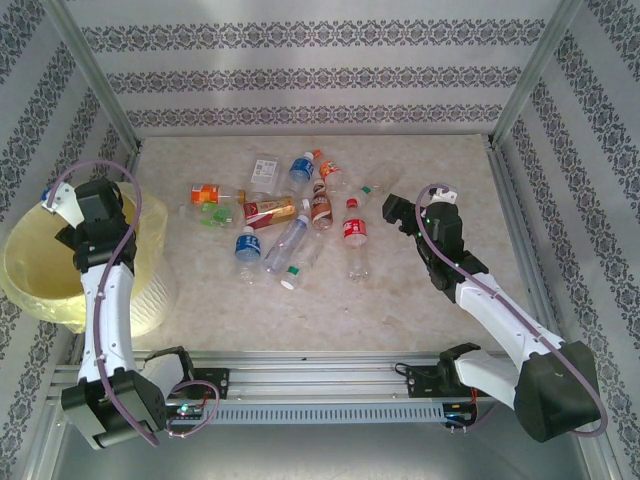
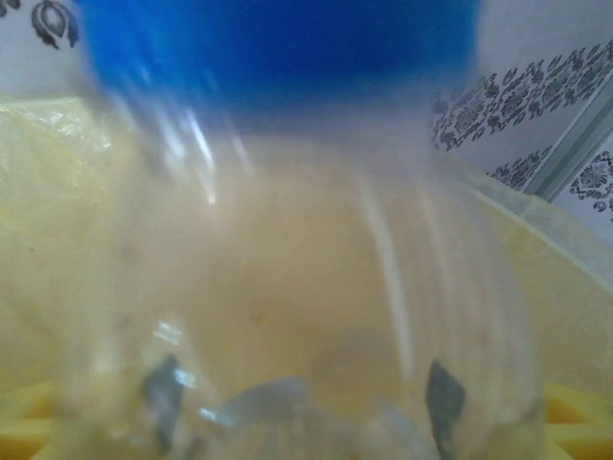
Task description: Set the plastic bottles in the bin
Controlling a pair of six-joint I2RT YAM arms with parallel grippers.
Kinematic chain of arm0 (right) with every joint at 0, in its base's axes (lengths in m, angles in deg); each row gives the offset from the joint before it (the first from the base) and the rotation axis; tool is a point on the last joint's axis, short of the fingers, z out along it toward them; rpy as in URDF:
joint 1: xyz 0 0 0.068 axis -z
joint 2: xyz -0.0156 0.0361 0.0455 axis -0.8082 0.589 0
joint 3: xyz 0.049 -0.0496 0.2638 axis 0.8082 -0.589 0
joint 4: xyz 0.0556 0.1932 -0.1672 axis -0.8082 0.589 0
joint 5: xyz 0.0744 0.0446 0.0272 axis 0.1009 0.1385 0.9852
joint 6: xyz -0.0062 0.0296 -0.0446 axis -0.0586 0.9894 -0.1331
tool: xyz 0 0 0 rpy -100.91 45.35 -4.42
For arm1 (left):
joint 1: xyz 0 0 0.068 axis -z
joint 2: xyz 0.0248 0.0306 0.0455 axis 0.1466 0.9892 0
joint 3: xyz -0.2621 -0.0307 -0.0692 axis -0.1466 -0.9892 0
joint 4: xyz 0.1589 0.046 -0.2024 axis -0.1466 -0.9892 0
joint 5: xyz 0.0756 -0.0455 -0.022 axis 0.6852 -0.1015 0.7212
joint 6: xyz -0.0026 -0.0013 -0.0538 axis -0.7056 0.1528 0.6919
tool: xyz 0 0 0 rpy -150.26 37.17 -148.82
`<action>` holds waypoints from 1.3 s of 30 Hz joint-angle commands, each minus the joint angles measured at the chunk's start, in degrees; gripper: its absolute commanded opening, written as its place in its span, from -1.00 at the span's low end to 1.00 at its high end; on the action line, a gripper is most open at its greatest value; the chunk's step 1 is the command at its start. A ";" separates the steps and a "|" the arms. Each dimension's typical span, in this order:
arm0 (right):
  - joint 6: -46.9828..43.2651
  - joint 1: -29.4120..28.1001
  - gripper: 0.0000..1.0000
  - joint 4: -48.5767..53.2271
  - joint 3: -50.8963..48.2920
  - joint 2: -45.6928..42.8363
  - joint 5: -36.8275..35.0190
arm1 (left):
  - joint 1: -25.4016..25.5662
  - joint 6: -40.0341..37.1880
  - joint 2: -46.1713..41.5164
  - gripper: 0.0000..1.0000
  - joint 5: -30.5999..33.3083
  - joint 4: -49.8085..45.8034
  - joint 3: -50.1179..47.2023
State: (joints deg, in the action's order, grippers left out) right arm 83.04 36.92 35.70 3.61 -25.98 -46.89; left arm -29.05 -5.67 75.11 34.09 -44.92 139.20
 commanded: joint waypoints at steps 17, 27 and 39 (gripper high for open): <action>-1.40 0.12 0.96 4.97 0.10 -2.89 -0.34 | -1.66 7.17 3.66 0.93 -7.38 -12.85 11.90; 1.62 0.11 0.96 10.34 -2.15 -4.15 1.55 | 5.55 7.14 -1.49 0.99 -15.60 -15.17 17.40; 2.49 -0.50 0.96 12.61 -3.29 -3.71 3.53 | 33.78 3.67 4.76 0.99 -11.33 -16.78 23.73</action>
State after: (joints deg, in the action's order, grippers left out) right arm 84.44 36.90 47.87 0.79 -29.26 -44.05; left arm 0.02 0.69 77.57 19.93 -59.39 160.16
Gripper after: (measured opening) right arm 0.981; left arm 0.996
